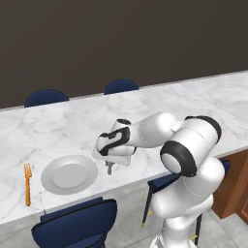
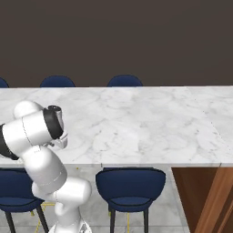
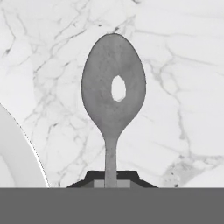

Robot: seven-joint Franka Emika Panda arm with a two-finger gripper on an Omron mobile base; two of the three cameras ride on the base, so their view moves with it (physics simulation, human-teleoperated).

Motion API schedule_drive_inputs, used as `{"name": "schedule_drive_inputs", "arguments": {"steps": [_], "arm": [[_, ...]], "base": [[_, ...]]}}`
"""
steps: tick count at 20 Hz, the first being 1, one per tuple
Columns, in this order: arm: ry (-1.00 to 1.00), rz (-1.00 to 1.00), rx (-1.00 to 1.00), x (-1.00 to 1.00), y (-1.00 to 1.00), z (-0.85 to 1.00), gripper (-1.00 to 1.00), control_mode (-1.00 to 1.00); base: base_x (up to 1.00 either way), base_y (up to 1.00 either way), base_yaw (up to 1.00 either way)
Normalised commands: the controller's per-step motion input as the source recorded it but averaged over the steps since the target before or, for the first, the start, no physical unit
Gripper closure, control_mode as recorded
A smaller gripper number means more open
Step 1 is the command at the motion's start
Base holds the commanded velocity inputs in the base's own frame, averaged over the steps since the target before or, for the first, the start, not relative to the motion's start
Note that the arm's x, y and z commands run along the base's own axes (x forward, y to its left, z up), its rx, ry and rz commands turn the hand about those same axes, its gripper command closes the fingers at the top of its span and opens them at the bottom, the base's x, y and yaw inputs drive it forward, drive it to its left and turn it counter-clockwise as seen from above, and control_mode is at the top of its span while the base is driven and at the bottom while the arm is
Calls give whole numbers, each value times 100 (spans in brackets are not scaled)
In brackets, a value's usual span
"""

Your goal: Take the fork and place it on the left side of the plate. Then take the spoon and place it on the right side of the plate. Make sure they're directly next to the plate.

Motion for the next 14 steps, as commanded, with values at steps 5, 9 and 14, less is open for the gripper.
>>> {"name": "schedule_drive_inputs", "arguments": {"steps": [5, 9, 14], "arm": [[3, 0, 0, 3, 7, -20, 100, -100], [1, 0, 0, 3, 2, -19, 100, -100], [0, 0, 0, 0, 0, -14, 100, -100]], "base": [[0, 0, 0], [0, 0, 0], [0, 0, 0]]}}
